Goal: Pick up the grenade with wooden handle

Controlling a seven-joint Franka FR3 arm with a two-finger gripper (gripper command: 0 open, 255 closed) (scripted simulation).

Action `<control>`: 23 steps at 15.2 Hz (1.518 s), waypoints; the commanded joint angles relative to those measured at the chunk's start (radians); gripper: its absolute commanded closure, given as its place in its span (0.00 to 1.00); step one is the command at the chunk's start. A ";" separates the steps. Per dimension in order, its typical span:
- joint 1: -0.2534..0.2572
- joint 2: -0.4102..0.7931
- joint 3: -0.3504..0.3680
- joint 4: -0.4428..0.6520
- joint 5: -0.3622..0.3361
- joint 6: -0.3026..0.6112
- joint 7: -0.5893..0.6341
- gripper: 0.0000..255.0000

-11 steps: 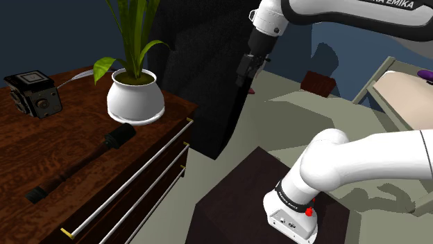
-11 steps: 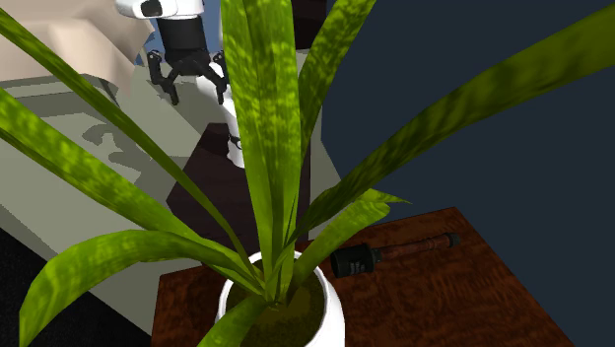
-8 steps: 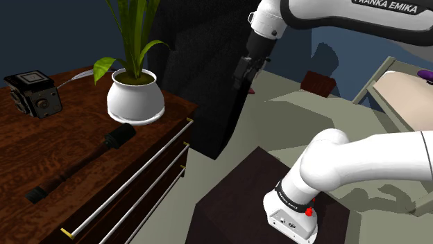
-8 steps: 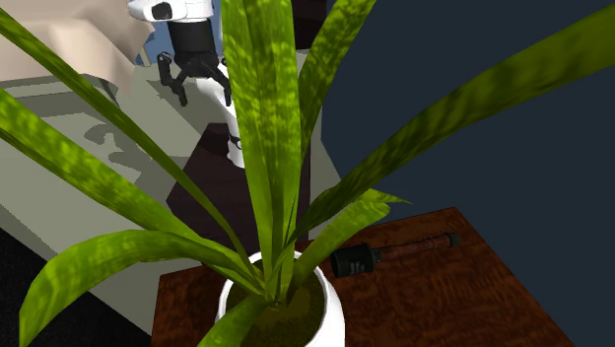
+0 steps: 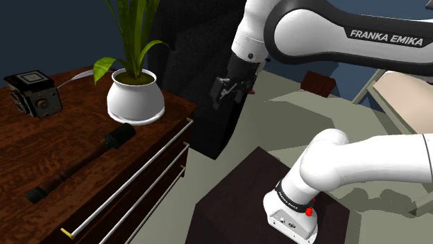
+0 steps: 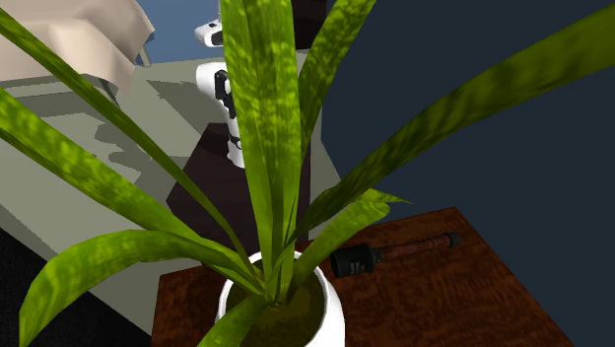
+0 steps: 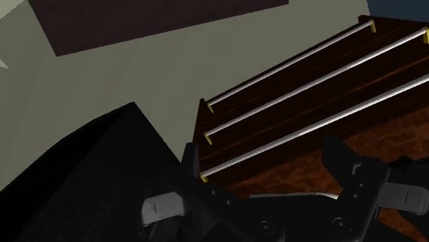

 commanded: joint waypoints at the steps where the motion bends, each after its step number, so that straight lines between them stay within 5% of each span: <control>1: -0.006 0.018 0.065 0.000 0.039 0.028 0.108 0.00; 9: -0.085 0.177 0.344 0.073 0.138 0.165 0.519 0.00; 16: -0.277 0.412 0.644 0.233 0.085 0.285 0.911 0.00; 19: -0.426 0.553 0.830 0.325 -0.018 0.327 1.116 0.00; 21: -0.592 0.697 1.032 0.394 -0.167 0.346 1.302 0.00; 22: -0.110 0.865 0.594 0.435 -0.360 0.336 1.477 0.00; 23: -0.412 1.010 0.937 0.483 -0.525 0.304 1.625 0.00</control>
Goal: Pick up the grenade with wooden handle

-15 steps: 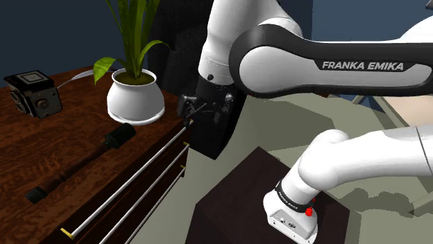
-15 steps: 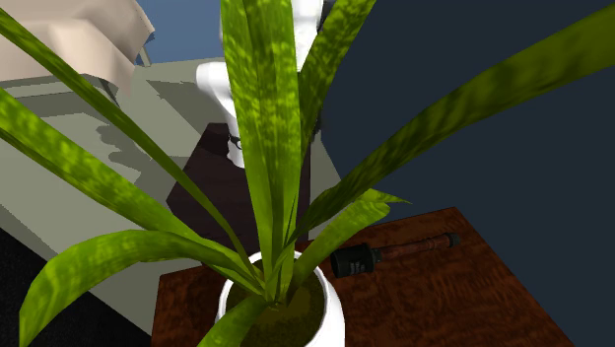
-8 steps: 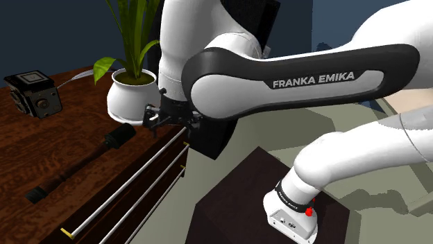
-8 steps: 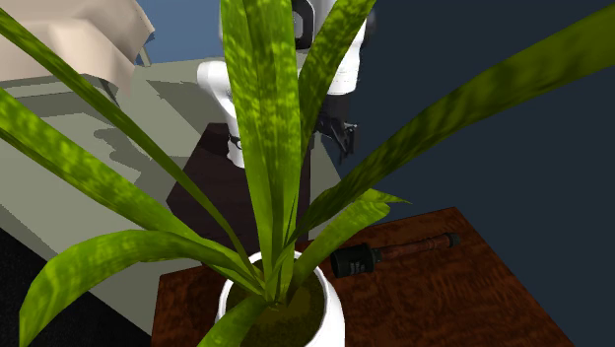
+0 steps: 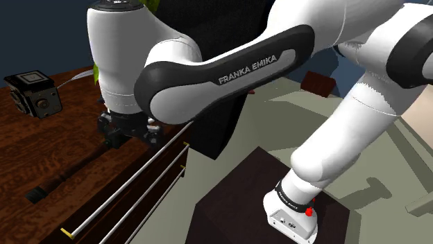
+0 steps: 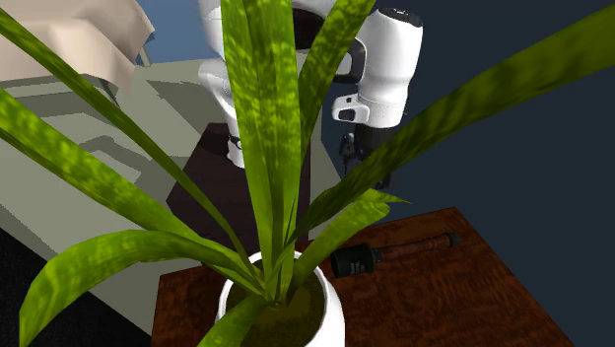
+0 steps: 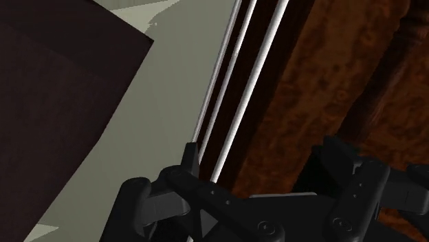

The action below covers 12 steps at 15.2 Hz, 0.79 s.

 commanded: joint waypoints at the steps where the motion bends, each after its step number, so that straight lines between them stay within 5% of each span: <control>1: 0.045 0.212 0.017 0.087 -0.259 -0.036 0.259 0.00; 4: 0.234 0.369 -0.128 0.230 -0.385 -0.089 0.422 0.00; 7: 0.365 0.501 -0.223 0.384 -0.465 -0.140 0.538 0.00; 10: 0.476 0.621 -0.303 0.554 -0.514 -0.191 0.621 0.00; 12: 0.484 0.635 -0.312 0.561 -0.522 -0.185 0.630 0.00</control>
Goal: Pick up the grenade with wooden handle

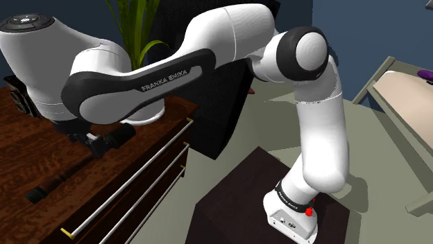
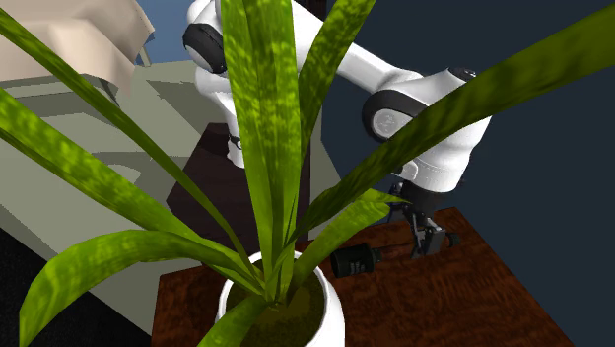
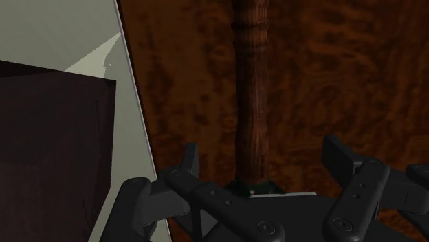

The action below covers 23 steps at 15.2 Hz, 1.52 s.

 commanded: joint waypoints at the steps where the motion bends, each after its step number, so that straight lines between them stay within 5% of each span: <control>1: 0.012 0.021 -0.014 0.011 -0.013 0.008 0.014 0.00; 8: 0.018 0.051 -0.034 -0.019 -0.040 0.059 0.036 0.00; 9: 0.018 0.050 -0.034 -0.019 -0.040 0.059 0.037 1.00; 23: 0.013 0.024 -0.016 0.007 -0.016 0.014 0.016 1.00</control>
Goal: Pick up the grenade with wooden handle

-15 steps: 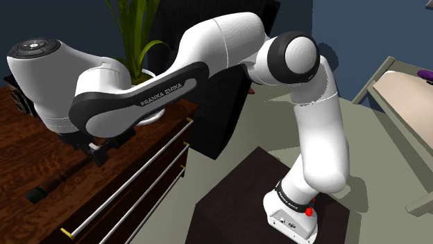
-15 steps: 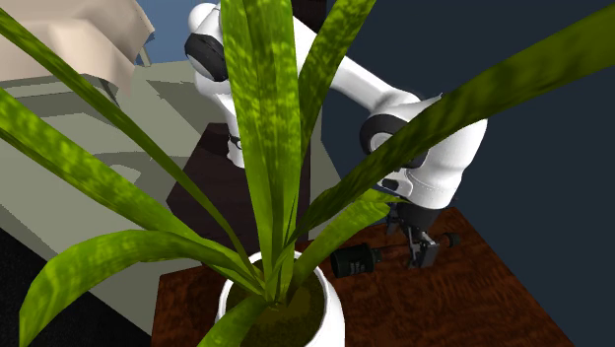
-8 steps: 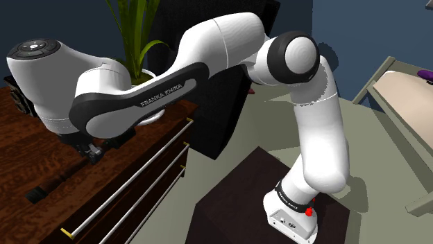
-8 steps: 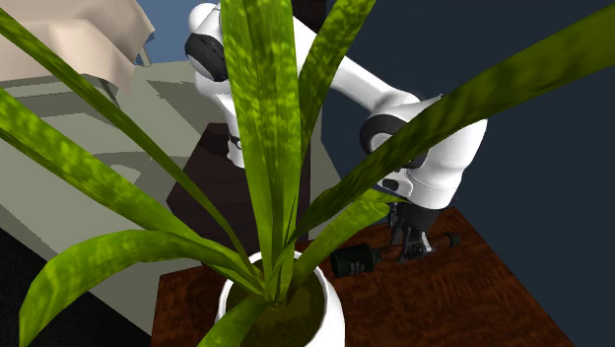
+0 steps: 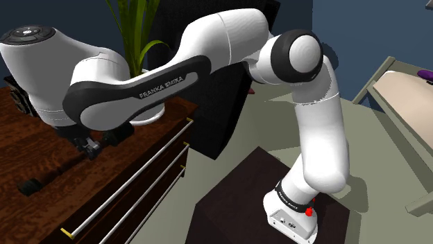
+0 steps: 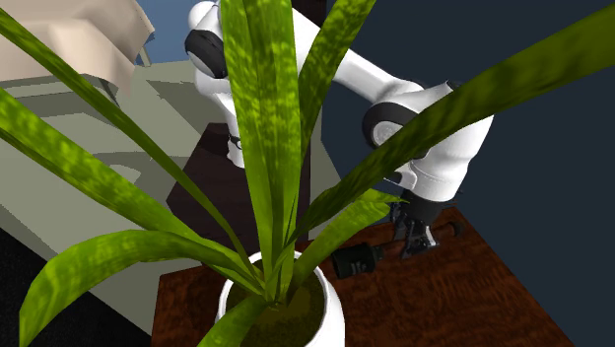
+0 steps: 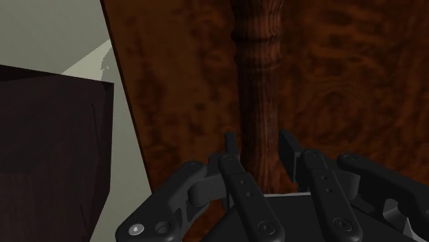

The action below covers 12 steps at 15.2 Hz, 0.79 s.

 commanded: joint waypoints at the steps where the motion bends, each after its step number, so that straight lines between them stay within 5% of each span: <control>1: -0.004 -0.012 0.007 0.007 0.009 -0.015 -0.008 1.00; 12: -0.003 -0.050 0.032 0.075 0.047 -0.106 -0.044 1.00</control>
